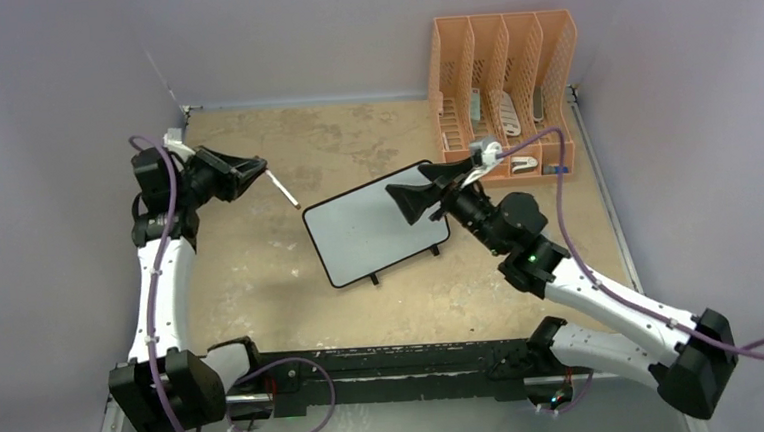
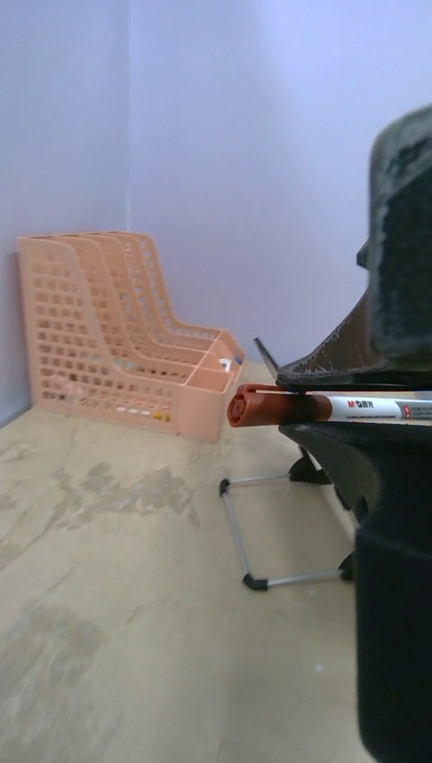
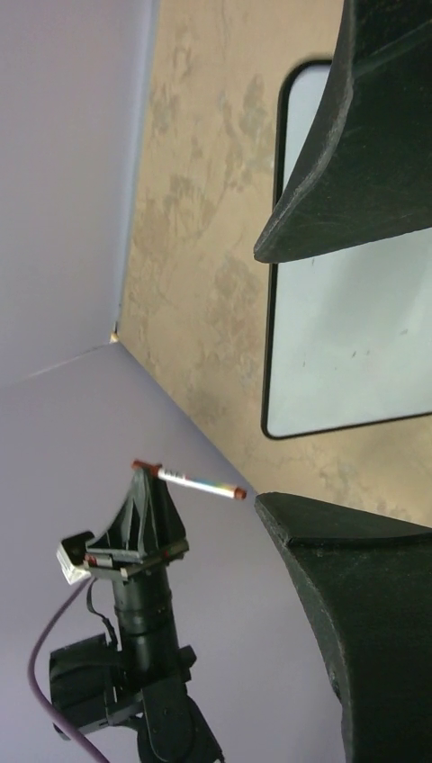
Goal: Write a sentence on the whiteboard
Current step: Open the whiteboard marker at the center of the board.
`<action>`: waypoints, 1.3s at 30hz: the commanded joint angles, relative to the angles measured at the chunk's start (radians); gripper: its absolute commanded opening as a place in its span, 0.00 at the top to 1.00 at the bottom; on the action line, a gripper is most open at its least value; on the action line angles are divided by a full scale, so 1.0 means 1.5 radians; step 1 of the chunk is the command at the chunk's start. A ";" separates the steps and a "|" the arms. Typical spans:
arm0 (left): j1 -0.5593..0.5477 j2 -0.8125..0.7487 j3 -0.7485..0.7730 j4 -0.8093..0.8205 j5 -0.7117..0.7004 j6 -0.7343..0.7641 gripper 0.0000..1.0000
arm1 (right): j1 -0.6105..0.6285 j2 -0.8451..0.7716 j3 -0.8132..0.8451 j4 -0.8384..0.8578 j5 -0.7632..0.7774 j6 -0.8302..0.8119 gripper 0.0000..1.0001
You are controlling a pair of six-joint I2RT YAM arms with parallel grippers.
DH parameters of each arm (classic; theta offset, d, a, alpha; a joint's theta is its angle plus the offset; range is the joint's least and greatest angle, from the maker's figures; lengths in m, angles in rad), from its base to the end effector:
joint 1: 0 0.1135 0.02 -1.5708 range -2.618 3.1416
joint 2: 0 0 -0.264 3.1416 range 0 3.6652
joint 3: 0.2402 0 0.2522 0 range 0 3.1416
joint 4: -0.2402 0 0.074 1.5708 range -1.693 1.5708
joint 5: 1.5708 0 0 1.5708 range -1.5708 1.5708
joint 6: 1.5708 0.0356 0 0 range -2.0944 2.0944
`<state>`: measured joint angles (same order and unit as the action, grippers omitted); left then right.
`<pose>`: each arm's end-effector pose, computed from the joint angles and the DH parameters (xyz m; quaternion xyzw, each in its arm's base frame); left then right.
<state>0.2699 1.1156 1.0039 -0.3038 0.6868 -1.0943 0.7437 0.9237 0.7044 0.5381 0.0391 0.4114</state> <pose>0.2440 0.0441 0.3420 -0.3546 0.7282 -0.4644 0.3581 0.1607 0.1459 0.3637 -0.0813 0.5803 0.4328 0.6851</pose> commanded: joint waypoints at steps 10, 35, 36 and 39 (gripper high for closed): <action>-0.212 -0.089 -0.073 0.119 -0.185 -0.205 1.00 | 0.171 0.151 0.065 0.222 0.185 -0.039 0.03; -0.344 -0.088 -0.108 0.183 -0.253 -0.328 1.00 | 0.231 0.336 0.128 0.291 0.248 -0.100 0.49; -0.344 -0.088 -0.107 0.184 -0.252 -0.328 1.00 | 0.232 0.338 0.128 0.294 0.249 -0.100 0.51; -0.346 -0.090 -0.111 0.183 -0.252 -0.332 1.00 | 0.232 0.341 0.127 0.301 0.253 -0.099 0.54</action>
<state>-0.2390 0.9947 0.8410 -0.0788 0.3088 -1.5333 1.0866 1.4380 0.8433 0.8989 0.3840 0.2832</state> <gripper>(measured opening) 0.097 0.475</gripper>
